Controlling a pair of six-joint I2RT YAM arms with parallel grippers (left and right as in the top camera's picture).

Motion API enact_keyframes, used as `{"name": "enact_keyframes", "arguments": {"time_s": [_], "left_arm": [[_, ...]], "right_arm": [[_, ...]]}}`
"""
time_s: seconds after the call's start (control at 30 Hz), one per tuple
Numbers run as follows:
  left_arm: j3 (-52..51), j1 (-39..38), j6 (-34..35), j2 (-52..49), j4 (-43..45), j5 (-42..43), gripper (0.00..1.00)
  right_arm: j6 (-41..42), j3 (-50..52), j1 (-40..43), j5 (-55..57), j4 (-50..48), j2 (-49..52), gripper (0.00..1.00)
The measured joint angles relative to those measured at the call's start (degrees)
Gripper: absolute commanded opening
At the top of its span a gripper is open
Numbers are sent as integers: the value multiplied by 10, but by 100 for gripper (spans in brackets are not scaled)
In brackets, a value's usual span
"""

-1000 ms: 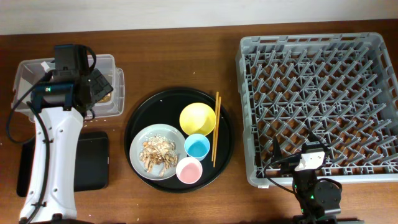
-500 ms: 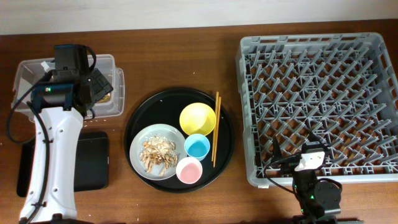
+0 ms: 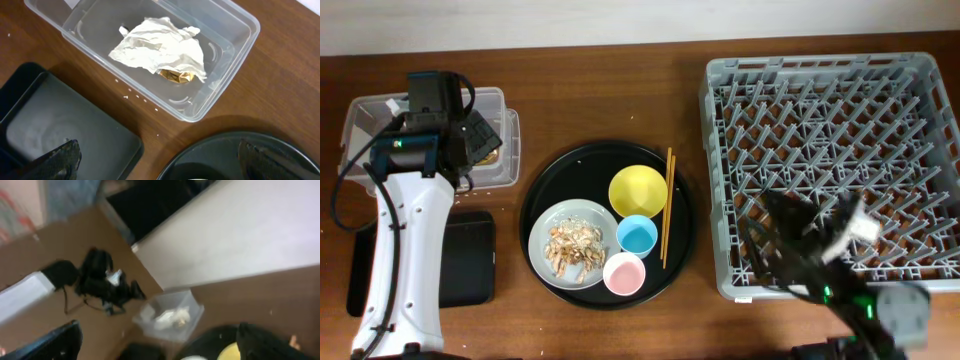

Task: Sort waste into correct bins and load items into the dishwasher rack
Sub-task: 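Reach the right gripper to the pink cup and grasp it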

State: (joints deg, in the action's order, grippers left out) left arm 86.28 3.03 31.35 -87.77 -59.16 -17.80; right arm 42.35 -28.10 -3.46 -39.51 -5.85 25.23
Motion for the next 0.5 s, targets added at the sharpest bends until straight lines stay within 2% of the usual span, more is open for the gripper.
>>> {"name": "enact_keyframes", "arguments": {"time_s": [0.07, 0.13, 0.2, 0.27, 0.3, 0.33, 0.4, 0.5], "left_arm": [[0, 0, 0, 0, 0, 0, 99], [0, 0, 0, -1, 2, 0, 99], [0, 0, 0, -1, 0, 0, 99], [-1, 0, 0, -1, 0, 0, 99], [0, 0, 0, -1, 1, 0, 99], [-1, 0, 0, -1, 1, 0, 99], [-1, 0, 0, -1, 1, 0, 99], [-1, 0, 0, -1, 1, 0, 99]], "right_arm": [[-71, -87, -38, -26, 122, 120, 99], [-134, -154, -134, 13, 216, 216, 99], [-161, -255, -311, 163, 302, 320, 99], [-172, -408, -463, 316, 468, 443, 99], [-175, -479, -504, 367, 540, 501, 99], [-171, -591, -525, 407, 699, 575, 99], [-168, -716, -547, 431, 787, 699, 99], [-168, -731, -550, 390, 791, 786, 99]]}}
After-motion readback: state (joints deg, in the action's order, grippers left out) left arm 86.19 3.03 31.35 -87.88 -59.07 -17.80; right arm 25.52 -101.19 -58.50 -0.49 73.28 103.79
